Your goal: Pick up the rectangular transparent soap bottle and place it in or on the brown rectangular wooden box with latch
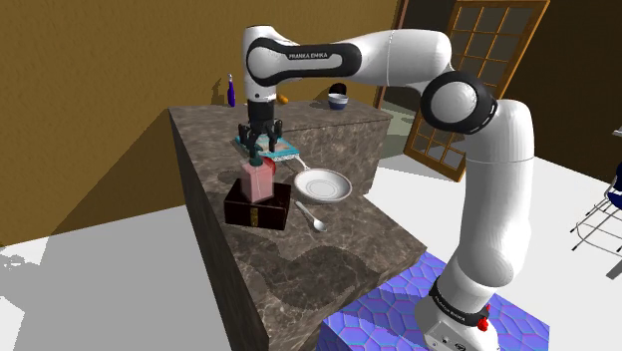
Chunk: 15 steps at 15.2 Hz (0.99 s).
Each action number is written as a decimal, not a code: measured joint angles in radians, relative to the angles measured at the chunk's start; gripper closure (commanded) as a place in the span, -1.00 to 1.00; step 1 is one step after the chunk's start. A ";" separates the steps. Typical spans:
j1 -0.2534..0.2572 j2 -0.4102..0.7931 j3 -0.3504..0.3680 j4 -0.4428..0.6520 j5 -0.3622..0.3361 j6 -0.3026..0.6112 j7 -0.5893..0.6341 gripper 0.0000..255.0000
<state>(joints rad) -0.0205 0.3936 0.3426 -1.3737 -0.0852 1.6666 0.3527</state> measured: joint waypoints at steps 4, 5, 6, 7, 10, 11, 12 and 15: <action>0.000 0.003 -0.001 0.002 -0.001 -0.002 0.000 -1.00; 0.002 0.006 0.000 0.023 -0.002 -0.019 0.001 -1.00; 0.006 0.011 0.000 0.057 -0.003 -0.047 0.002 -1.00; 0.009 0.023 -0.001 0.103 -0.006 -0.081 -0.001 -1.00; 0.018 0.039 -0.001 0.181 -0.011 -0.143 0.001 -1.00; 0.019 0.040 0.000 0.186 -0.011 -0.147 0.002 -1.00; 0.019 0.042 0.000 0.189 -0.011 -0.150 0.002 -1.00; 0.020 0.043 0.000 0.192 -0.012 -0.152 0.002 -1.00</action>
